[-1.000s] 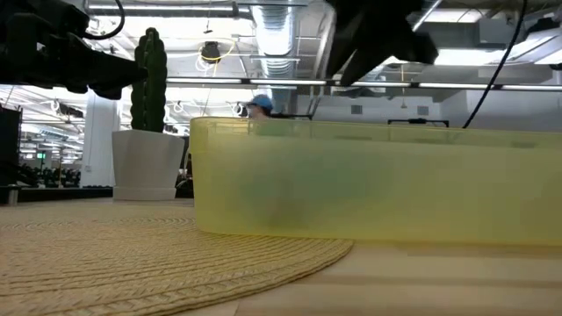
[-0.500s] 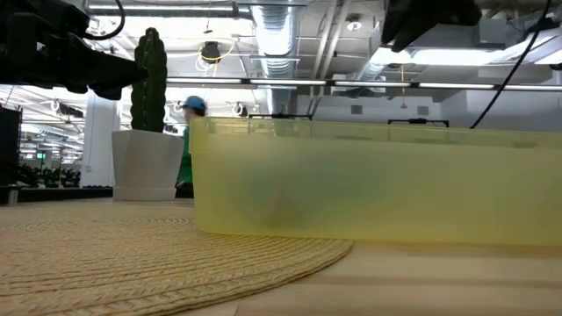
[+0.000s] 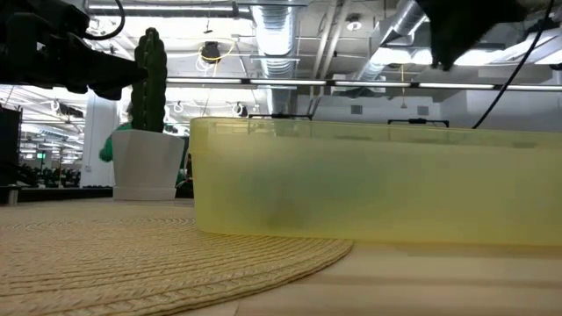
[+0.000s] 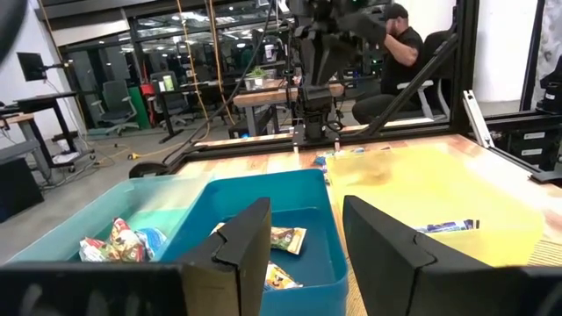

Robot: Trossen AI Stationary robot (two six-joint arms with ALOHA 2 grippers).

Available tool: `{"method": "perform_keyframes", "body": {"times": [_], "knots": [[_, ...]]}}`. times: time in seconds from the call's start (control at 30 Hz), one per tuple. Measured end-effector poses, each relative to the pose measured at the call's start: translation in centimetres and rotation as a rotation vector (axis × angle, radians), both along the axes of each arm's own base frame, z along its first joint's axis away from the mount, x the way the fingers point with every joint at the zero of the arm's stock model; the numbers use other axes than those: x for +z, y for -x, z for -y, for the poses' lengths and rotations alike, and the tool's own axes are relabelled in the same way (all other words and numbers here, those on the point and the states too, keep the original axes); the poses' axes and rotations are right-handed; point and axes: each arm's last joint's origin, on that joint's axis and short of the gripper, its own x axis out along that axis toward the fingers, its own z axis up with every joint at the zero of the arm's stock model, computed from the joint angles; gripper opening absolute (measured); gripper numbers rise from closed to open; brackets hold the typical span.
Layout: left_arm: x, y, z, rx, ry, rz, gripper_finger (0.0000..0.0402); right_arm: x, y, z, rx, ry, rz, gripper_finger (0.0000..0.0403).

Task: Pick and place Granola Bars by type
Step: Put the yellow granola bar into the blue bin

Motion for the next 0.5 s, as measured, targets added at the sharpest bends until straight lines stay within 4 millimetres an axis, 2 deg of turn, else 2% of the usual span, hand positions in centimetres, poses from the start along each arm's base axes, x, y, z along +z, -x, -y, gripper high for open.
{"method": "perform_keyframes", "body": {"times": [0.5], "knots": [[0.0,0.0,0.0,0.000,-0.001,0.000,0.0137,-5.9,4.0,0.6,-0.156,-0.223,-0.163,0.0093]]}}
